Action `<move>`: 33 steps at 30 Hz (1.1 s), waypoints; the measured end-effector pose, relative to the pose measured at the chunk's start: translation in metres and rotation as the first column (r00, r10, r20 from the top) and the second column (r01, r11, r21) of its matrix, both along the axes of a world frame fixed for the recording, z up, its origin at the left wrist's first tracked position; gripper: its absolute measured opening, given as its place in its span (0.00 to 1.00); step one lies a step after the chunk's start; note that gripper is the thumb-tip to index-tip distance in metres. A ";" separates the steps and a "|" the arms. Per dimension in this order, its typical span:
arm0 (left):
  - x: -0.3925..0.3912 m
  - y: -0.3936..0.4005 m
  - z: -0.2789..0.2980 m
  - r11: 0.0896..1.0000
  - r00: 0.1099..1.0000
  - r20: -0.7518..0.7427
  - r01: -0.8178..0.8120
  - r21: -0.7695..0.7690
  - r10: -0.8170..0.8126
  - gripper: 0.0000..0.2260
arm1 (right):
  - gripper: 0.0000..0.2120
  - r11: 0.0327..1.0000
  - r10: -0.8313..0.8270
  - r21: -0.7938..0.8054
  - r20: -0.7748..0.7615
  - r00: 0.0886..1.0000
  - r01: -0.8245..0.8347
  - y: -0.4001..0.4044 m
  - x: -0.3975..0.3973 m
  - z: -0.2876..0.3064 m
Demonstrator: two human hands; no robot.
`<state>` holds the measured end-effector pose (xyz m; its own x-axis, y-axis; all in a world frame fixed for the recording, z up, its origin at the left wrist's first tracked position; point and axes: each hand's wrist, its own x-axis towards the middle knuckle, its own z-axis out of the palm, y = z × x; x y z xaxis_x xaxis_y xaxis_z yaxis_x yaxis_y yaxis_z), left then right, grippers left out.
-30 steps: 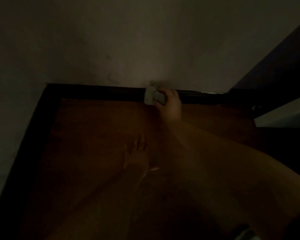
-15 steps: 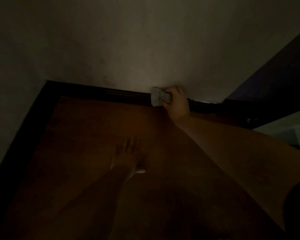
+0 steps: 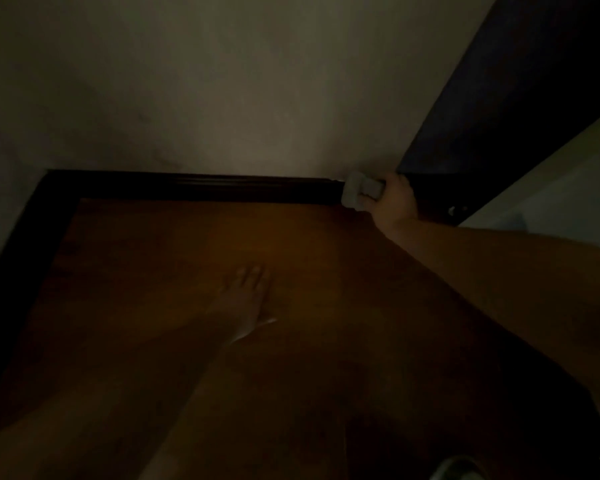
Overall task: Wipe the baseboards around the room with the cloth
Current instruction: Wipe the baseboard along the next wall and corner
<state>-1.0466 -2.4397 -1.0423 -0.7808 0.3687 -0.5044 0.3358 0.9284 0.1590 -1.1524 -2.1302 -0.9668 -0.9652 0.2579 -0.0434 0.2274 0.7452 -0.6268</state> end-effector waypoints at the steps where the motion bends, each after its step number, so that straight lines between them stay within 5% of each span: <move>1: -0.001 0.010 0.004 1.000 1.000 -0.008 0.018 0.014 -0.018 0.45 | 0.23 0.998 0.056 0.025 0.010 0.998 -0.057 0.004 0.000 0.005; 5: -0.006 0.041 0.013 0.999 0.999 -0.049 0.014 0.049 -0.011 0.43 | 0.18 0.984 0.163 0.071 -0.013 0.987 -0.162 0.001 0.000 0.015; 14: 0.027 0.054 -0.020 0.995 0.994 0.085 -0.061 -0.076 0.068 0.60 | 0.12 0.969 0.140 -0.174 -0.209 0.968 -0.177 -0.063 -0.017 -0.019; 22: 0.028 0.064 -0.004 0.988 0.988 0.060 -0.134 -0.078 0.139 0.44 | 0.13 0.981 0.124 -0.119 -0.234 0.964 -0.155 -0.015 -0.020 -0.029; 33: 0.033 0.111 0.001 0.992 0.998 0.056 0.044 -0.115 -0.038 0.44 | 0.16 0.991 -0.107 -0.087 -0.100 0.989 0.098 0.086 0.005 -0.017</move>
